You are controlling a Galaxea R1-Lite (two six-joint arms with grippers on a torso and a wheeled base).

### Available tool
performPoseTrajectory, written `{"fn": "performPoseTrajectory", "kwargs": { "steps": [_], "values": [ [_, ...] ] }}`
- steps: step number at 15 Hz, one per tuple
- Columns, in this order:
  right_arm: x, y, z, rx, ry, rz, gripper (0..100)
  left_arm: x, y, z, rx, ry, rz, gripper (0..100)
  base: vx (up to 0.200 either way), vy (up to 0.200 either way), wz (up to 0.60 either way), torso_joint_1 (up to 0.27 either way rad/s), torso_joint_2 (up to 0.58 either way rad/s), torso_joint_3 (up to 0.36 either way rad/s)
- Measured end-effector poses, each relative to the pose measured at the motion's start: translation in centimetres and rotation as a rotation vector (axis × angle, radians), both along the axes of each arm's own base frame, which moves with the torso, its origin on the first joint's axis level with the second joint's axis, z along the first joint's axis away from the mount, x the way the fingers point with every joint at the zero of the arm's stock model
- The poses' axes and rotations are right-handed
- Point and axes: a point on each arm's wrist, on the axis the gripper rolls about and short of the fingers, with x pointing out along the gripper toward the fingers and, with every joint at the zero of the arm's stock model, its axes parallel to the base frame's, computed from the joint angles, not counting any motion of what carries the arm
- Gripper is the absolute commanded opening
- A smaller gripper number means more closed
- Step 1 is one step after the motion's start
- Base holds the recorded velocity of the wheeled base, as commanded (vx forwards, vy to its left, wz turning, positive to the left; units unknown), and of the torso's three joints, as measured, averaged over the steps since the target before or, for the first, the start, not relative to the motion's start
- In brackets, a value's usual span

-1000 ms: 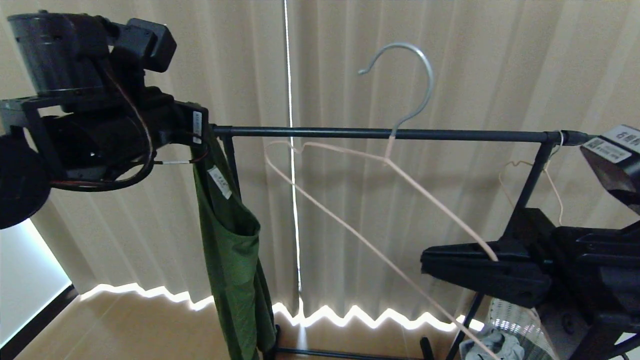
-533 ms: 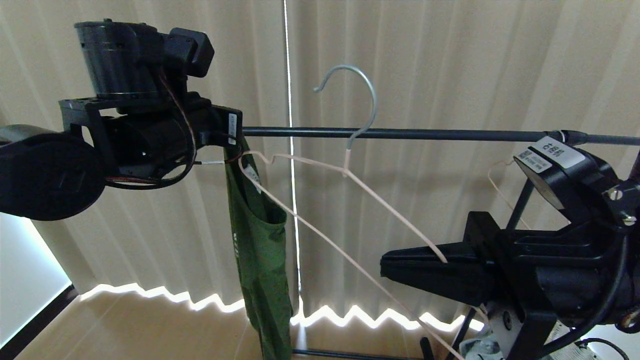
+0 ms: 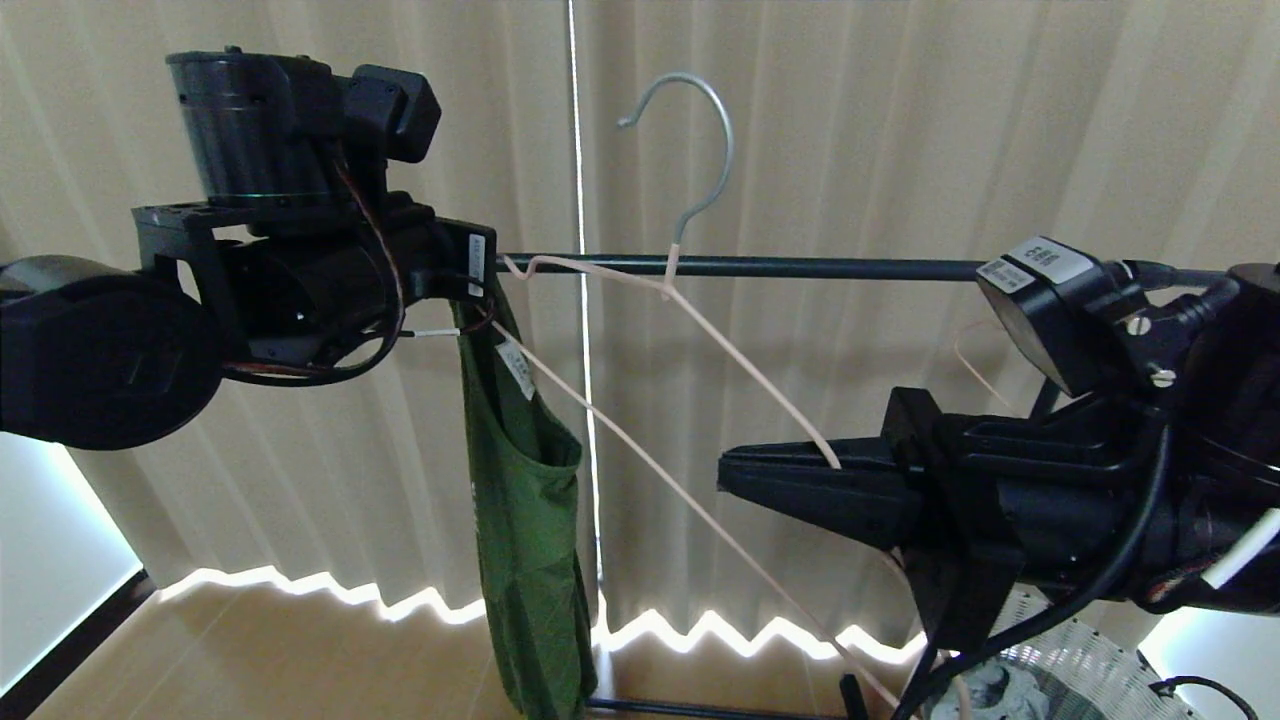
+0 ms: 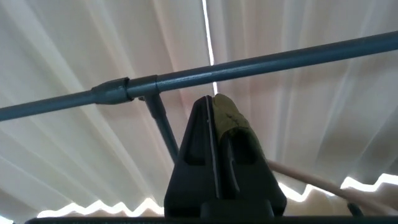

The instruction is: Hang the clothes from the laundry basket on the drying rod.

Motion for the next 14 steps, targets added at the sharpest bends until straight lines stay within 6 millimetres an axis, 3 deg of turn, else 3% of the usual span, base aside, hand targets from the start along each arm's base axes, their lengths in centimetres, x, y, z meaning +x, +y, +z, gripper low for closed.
{"fn": "performPoseTrajectory", "kwargs": {
  "steps": [5,14],
  "values": [
    [1.2,0.9,-1.2,-0.029,0.031,-0.052,0,-0.7,0.1,-0.3,0.014,0.007,0.078,0,0.000,0.000,0.00,0.000,0.00,0.000],
    [3.6,3.0,-1.7,-0.002,0.062,-0.111,0,-4.9,-1.4,0.6,-0.054,-0.006,-0.024,0,0.000,0.000,0.00,0.000,0.00,0.000]
  ]
}}
